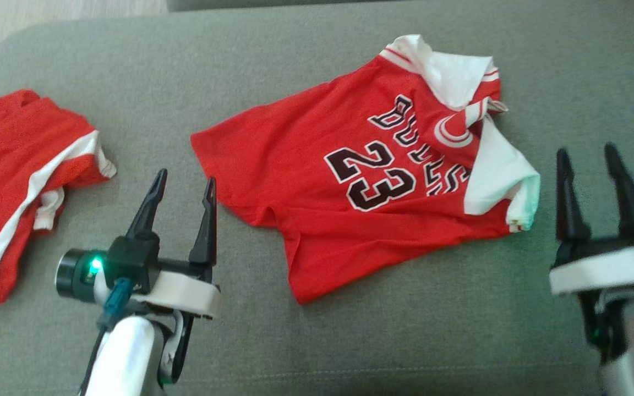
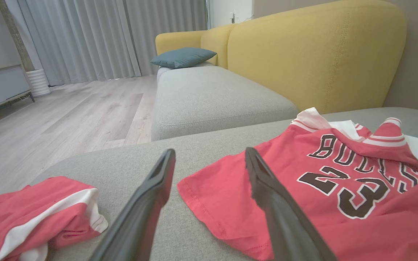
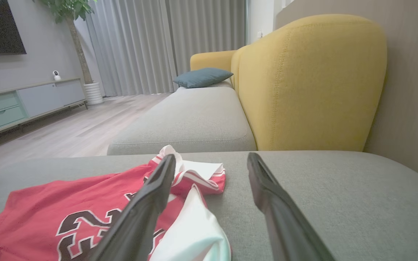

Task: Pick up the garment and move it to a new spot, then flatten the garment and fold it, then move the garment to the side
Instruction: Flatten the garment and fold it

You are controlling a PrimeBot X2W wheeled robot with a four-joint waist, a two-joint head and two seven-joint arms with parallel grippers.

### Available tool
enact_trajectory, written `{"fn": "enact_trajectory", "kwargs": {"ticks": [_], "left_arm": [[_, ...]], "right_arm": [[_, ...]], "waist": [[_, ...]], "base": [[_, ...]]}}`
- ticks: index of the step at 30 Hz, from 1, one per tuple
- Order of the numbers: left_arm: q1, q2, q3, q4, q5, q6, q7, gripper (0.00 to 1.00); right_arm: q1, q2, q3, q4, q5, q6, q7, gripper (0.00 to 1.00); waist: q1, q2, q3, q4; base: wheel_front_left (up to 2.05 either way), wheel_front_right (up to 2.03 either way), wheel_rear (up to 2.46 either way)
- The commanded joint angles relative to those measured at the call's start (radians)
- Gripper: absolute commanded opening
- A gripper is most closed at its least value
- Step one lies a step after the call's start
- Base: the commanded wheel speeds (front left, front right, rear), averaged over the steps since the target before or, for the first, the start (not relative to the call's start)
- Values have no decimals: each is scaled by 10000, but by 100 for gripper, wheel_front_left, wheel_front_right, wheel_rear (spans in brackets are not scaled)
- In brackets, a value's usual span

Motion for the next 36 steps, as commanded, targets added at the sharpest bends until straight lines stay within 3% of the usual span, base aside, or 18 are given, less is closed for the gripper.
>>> {"fn": "enact_trajectory", "kwargs": {"ticks": [1,7,15,28,36], "left_arm": [[-152,193,409,-310,-58,59,-51,100],[162,244,414,-310,-85,123,-51,100],[290,257,379,-318,-129,190,-51,100],[116,261,251,-276,-155,195,-51,100],[-285,174,85,-383,-82,192,-51,100]], "right_arm": [[165,93,40,-742,-173,39,139,100],[1474,850,29,-2286,-582,39,842,100],[1974,1140,57,-3081,-729,39,1309,100],[1970,1133,65,-3053,-727,39,1571,100],[1422,876,395,-2290,-720,39,3294,100]], "waist": [[0,-1,-173,-96],[0,-1,-423,-184],[0,-1,-449,-237],[0,-1,-312,-216],[0,-1,260,-73]], "base": [[0,0,0],[0,0,0],[0,0,0],[0,0,0],[0,0,0]]}}
